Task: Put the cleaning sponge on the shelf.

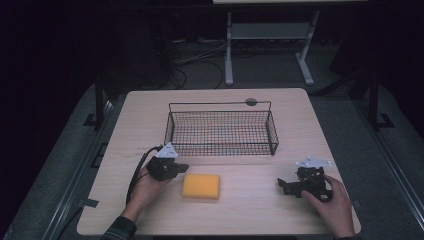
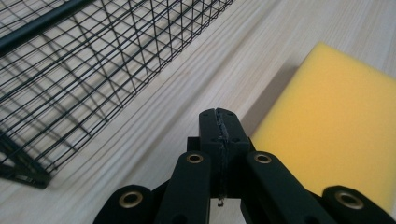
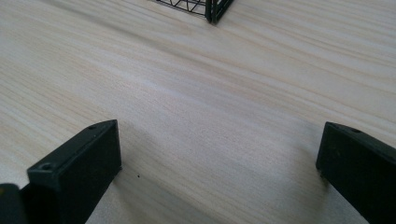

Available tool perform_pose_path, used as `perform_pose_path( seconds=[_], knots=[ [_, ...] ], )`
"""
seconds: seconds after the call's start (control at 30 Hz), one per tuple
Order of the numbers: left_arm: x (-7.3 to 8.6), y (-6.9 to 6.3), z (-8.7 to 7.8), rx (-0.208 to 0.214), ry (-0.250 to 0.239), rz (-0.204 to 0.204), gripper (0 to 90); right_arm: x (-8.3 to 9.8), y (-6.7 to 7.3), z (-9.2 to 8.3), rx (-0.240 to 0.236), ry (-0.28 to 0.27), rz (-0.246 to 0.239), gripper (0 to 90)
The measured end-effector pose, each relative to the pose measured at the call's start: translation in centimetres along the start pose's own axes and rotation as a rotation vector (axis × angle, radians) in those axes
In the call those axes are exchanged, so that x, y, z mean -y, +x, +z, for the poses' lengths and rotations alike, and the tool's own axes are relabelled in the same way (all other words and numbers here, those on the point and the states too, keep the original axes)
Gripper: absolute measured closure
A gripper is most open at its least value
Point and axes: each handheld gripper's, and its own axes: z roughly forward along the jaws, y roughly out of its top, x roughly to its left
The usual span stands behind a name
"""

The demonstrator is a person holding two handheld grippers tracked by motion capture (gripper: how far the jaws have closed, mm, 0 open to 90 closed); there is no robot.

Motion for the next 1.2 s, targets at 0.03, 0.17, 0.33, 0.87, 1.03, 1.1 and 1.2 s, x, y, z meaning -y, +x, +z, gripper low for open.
perform_pose_path(
  seconds=[0.03, 0.17, 0.33, 0.87, 1.03, 1.1, 1.2],
  knots=[
    [-0.1, -0.1, 0.1, 0.002, 0.002, 0.000, 89.7, 0.0, 0.0, 0.0, 0.000, 0.000, 0.000, 0.0],
    [-0.4, -0.2, 0.5, 0.012, 0.009, 0.009, 89.8, 0.0, 0.0, 0.0, 0.000, 0.000, 0.000, 0.0],
    [-0.4, -0.4, 0.6, 0.018, 0.013, 0.013, 89.7, 0.0, 0.0, 0.0, 0.000, 0.000, 0.000, 0.0],
    [0.2, -1.3, 0.3, 0.052, 0.029, 0.010, 89.7, 0.0, 0.0, 0.0, 0.000, 0.000, 0.000, 0.0],
    [0.5, -1.7, 0.0, 0.062, 0.032, 0.011, 89.7, 0.0, 0.0, 0.0, 0.000, 0.000, 0.000, 0.0],
    [0.6, -1.9, -0.1, 0.068, 0.034, 0.008, 89.8, 0.0, 0.0, 0.0, 0.000, 0.000, 0.000, 0.0],
    [0.8, -2.3, -0.3, 0.076, 0.035, -0.002, 89.7, 0.0, 0.0, 0.0, 0.000, 0.000, 0.000, 0.0]
  ],
)
